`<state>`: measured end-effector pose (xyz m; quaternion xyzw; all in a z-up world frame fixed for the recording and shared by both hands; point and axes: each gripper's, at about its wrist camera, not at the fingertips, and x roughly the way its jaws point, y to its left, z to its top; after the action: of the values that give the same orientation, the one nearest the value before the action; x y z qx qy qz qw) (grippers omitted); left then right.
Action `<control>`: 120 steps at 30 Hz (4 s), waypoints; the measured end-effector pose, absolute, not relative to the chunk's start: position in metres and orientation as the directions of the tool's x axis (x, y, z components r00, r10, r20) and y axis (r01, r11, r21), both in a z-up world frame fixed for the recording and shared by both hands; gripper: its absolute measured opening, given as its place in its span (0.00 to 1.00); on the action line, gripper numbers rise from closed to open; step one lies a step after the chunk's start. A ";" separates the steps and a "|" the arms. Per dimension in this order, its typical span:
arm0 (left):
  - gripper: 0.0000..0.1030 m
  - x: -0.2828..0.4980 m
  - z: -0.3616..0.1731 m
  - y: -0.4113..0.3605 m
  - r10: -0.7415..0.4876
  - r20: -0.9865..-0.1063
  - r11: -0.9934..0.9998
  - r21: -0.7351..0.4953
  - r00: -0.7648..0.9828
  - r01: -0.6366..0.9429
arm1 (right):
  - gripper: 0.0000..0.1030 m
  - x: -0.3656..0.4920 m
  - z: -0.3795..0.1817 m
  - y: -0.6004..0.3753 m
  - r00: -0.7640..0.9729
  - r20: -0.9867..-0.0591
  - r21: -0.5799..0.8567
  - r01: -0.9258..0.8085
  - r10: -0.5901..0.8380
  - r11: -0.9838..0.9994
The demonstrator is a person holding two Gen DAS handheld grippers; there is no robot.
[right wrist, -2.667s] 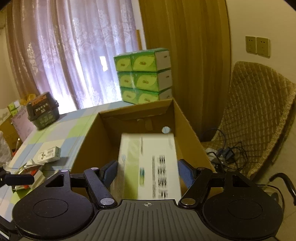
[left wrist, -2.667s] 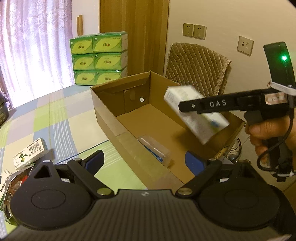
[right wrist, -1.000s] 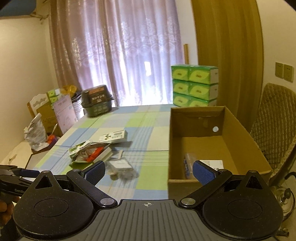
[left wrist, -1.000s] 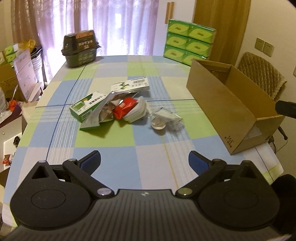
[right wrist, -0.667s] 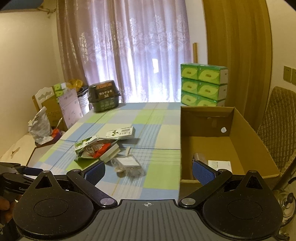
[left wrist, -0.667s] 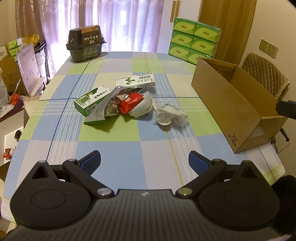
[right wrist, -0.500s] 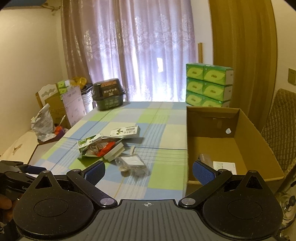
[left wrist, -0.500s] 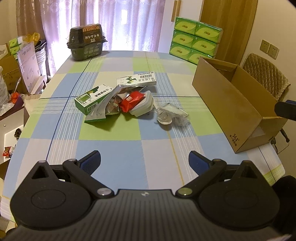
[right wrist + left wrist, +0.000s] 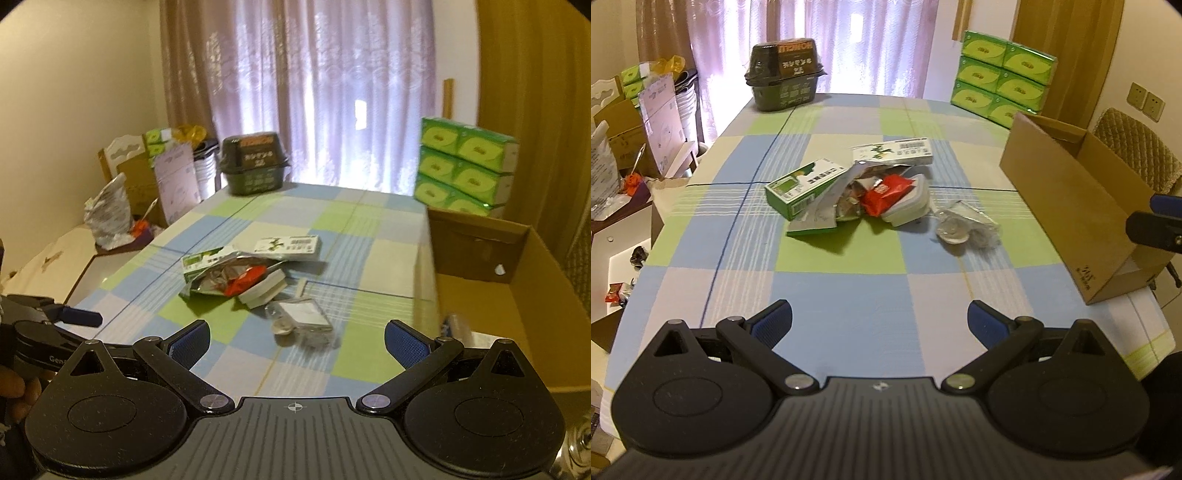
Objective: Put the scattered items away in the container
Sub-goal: 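Withdraw the right gripper back toward the scattered items, then grasp the clear plastic box with the right gripper, then grasp the white plastic spoon with the left gripper while the right gripper holds the clear box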
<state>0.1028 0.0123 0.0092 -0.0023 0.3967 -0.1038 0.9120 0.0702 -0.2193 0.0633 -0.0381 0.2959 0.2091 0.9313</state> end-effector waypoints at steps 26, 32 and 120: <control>0.97 0.170 -0.037 0.005 -0.196 -0.779 0.972 -0.076 0.596 0.221 | 1.00 0.218 -0.037 -0.200 0.560 -0.732 0.096 -0.479 0.388 0.872; 0.97 0.176 -0.048 -0.003 -0.212 -0.794 0.968 -0.088 0.570 0.236 | 0.86 0.242 -0.050 -0.197 0.514 -0.748 0.153 -0.482 0.420 0.863; 0.57 0.160 -0.074 -0.041 -0.280 -0.798 0.899 -0.024 0.534 0.437 | 0.71 0.205 -0.067 -0.195 0.508 -0.772 0.153 -0.433 0.381 0.888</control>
<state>0.1600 -0.0407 -0.0742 0.0896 0.4365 -0.2057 0.8712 0.2045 -0.1951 -0.0668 -0.0298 0.4367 0.2347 0.8679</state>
